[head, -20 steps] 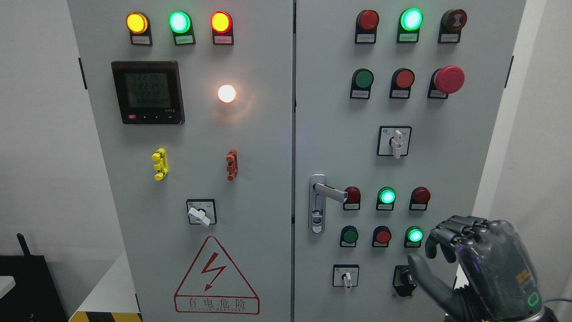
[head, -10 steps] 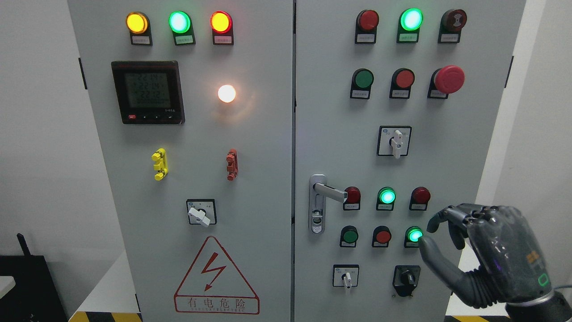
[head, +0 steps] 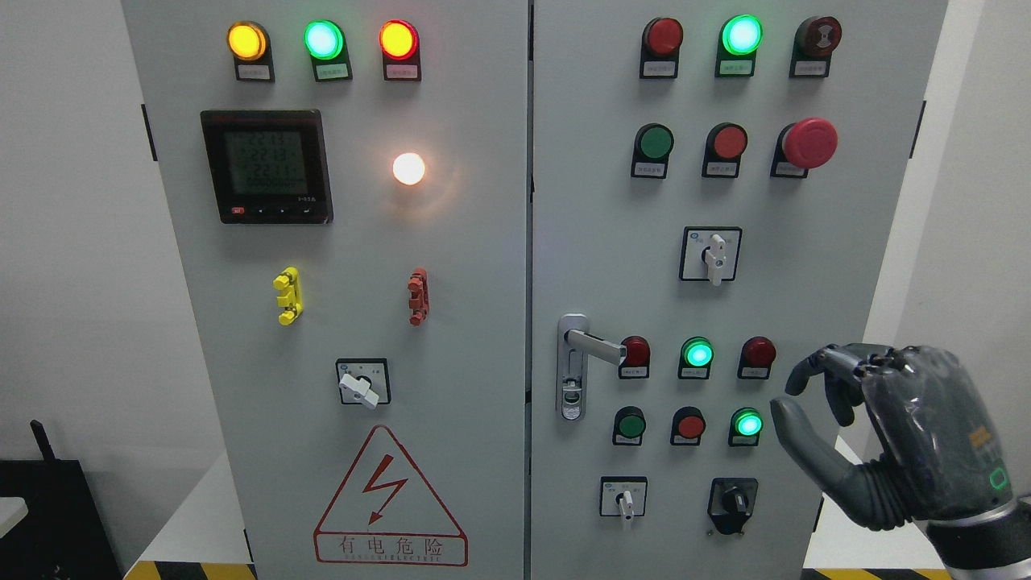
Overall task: Release door handle
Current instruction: 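Raise the open right hand up beside the cabinet buttons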
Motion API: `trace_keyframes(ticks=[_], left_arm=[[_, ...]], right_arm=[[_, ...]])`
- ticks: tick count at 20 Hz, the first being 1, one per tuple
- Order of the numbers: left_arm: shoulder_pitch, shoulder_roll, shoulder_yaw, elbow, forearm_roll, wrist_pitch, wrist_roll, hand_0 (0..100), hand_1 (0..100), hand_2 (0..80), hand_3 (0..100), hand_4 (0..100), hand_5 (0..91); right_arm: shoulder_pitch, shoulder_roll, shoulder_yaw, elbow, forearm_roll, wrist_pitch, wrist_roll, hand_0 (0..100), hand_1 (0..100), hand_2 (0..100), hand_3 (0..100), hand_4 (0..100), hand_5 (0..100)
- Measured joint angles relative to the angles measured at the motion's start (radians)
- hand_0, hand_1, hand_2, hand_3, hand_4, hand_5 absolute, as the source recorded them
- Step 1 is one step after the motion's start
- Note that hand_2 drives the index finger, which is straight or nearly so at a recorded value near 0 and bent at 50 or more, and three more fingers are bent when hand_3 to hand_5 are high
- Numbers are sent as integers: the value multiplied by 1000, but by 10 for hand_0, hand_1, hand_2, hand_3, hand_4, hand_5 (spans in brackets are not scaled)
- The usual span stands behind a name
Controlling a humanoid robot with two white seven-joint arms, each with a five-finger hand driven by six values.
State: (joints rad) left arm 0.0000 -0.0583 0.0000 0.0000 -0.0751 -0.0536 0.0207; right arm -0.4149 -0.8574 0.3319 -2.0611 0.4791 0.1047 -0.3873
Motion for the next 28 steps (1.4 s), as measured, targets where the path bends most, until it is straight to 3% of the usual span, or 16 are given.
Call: trace_keyframes(ticks=[2, 4, 12, 16, 19, 28], left_arm=[[0, 0, 0, 0, 0, -1, 0, 120, 389, 0, 0, 0, 0], [0, 0, 0, 0, 0, 0, 0, 120, 389, 0, 0, 0, 0], [0, 0, 0, 0, 0, 6, 0, 120, 389, 0, 0, 0, 0], [0, 0, 0, 0, 0, 6, 0, 120, 389, 0, 0, 0, 0], [0, 0, 0, 0, 0, 6, 0, 120, 389, 0, 0, 0, 0], [0, 0, 0, 0, 0, 6, 0, 120, 389, 0, 0, 0, 0]], right_arm=[[-2, -13, 1, 1, -3, -1, 12, 548, 93, 509, 1000, 1000, 1000], [-3, -26, 2, 2, -5, -3, 51, 526, 99, 445, 1000, 1000, 1000], [-20, -58, 13, 2, -7, 8, 130, 502, 89, 401, 1000, 1000, 1000], [-48, -50, 31, 1, -3, 25, 146, 492, 95, 411, 1000, 999, 1000], [-84, -41, 57, 1, 0, 77, 170, 487, 96, 411, 1000, 993, 1000], [-211, -23, 193, 1, -4, 189, 174, 480, 96, 414, 1000, 992, 1000]])
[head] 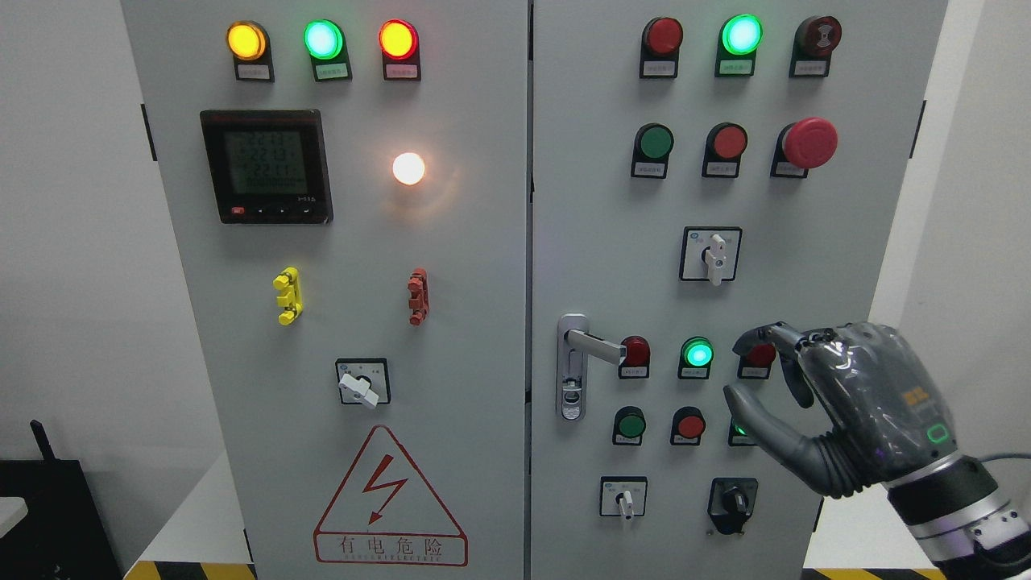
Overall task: Release door handle
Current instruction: 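Raise the open right hand up beside the cabinet buttons, then reach the right hand toward the silver handle's upper part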
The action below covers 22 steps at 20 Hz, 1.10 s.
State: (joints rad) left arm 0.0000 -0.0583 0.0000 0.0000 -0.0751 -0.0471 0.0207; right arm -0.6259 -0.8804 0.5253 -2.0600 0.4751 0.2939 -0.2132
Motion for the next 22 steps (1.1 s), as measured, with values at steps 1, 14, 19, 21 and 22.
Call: trace_keyframes(ticks=[1, 14, 19, 21, 22], left_arm=[[0, 0, 0, 0, 0, 0, 0, 120, 389, 0, 0, 0, 0], [0, 0, 0, 0, 0, 0, 0, 120, 389, 0, 0, 0, 0], [0, 0, 0, 0, 0, 0, 0, 120, 389, 0, 0, 0, 0], [0, 0, 0, 0, 0, 0, 0, 120, 389, 0, 0, 0, 0], [0, 0, 0, 0, 0, 0, 0, 120, 389, 0, 0, 0, 0]], right_arm=[[-9, 1, 13, -1, -1, 9, -5, 479, 97, 415, 1000, 994, 1000], [-94, 29, 162, -11, -6, 85, -9, 431, 135, 380, 1000, 1000, 1000], [-148, 26, 213, -13, -20, 110, 1, 420, 130, 319, 1000, 1000, 1000], [-181, 21, 238, -14, -36, 112, -6, 420, 128, 308, 1000, 1000, 1000], [-200, 18, 252, -14, -42, 112, -12, 420, 124, 307, 1000, 1000, 1000]])
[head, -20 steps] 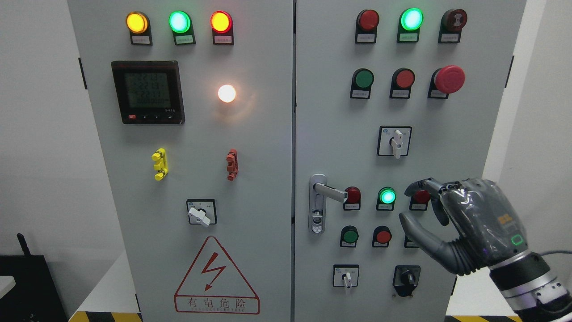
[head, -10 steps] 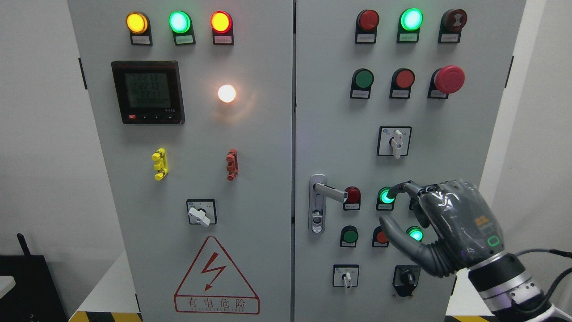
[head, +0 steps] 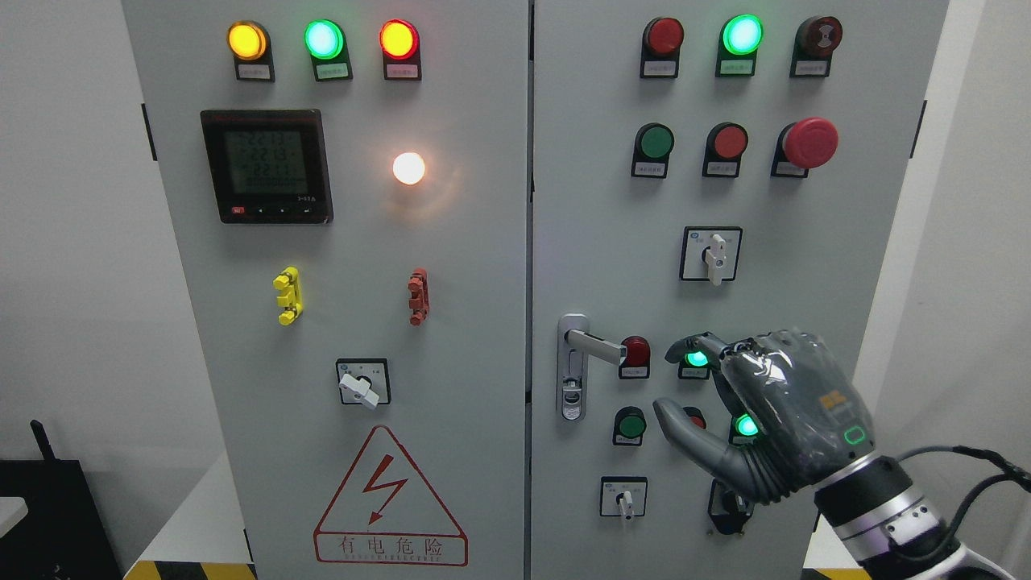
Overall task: Release door handle
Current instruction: 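Reach the right hand toward the silver handle's upper part, then place the right hand fingers over the top of the silver handle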
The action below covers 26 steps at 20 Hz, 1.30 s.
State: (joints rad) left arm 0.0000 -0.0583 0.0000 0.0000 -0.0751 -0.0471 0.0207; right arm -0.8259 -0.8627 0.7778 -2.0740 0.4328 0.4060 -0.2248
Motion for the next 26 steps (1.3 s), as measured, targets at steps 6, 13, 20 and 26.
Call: trace_keyframes(ticks=[6, 13, 20, 26], left_arm=[[0, 0, 0, 0, 0, 0, 0, 120, 389, 0, 0, 0, 0], [0, 0, 0, 0, 0, 0, 0, 120, 389, 0, 0, 0, 0], [0, 0, 0, 0, 0, 0, 0, 120, 389, 0, 0, 0, 0], [0, 0, 0, 0, 0, 0, 0, 120, 389, 0, 0, 0, 0]], right_arm=[[-104, -21, 82, -1, -73, -6, -31, 425, 101, 319, 1000, 1000, 1000], [-191, -36, 153, 4, -190, -8, -40, 430, 88, 342, 1000, 1000, 1000], [-274, -43, 214, 18, -285, -2, -33, 425, 91, 352, 1000, 1000, 1000], [-332, -44, 255, 34, -334, 34, -16, 418, 111, 362, 1000, 1000, 1000]])
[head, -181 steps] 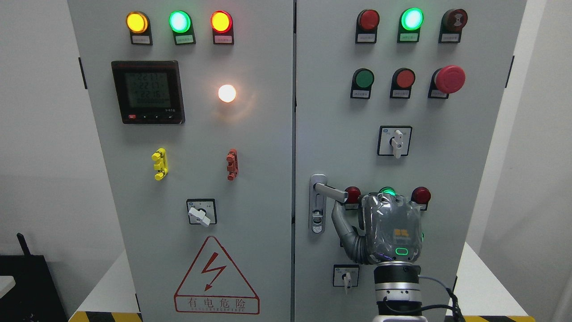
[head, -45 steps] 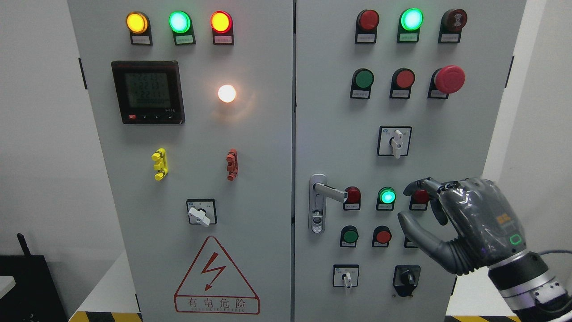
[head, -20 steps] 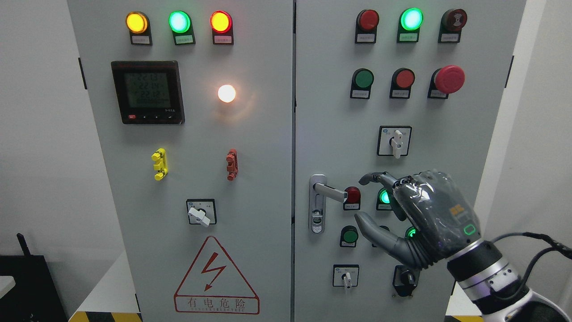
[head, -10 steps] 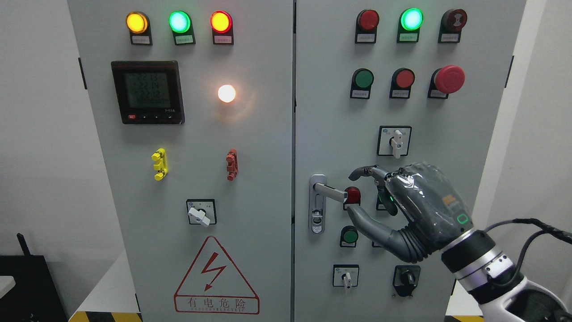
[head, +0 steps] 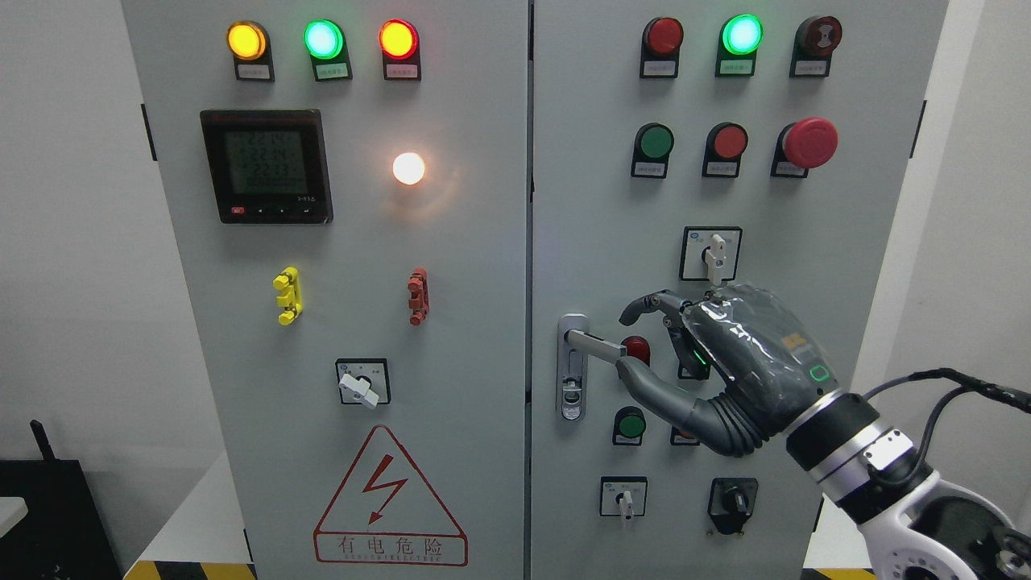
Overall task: Release door handle
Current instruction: 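Place the right hand fingers over the top of the silver handle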
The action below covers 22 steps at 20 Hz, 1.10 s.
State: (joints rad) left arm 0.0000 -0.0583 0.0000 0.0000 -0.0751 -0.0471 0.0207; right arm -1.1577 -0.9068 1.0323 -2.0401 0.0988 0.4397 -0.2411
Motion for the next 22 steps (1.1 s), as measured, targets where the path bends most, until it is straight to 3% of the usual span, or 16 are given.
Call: trace_keyframes(ticks=[8, 22], left_arm=[[0, 0, 0, 0, 0, 0, 0, 120, 389, 0, 0, 0, 0], [0, 0, 0, 0, 0, 0, 0, 120, 389, 0, 0, 0, 0]], right_arm=[[-36, 5, 29, 11, -20, 68, 29, 407, 141, 368, 1000, 1000, 1000], [-51, 32, 47, 37, -48, 93, 33, 402, 147, 381, 1000, 1000, 1000]])
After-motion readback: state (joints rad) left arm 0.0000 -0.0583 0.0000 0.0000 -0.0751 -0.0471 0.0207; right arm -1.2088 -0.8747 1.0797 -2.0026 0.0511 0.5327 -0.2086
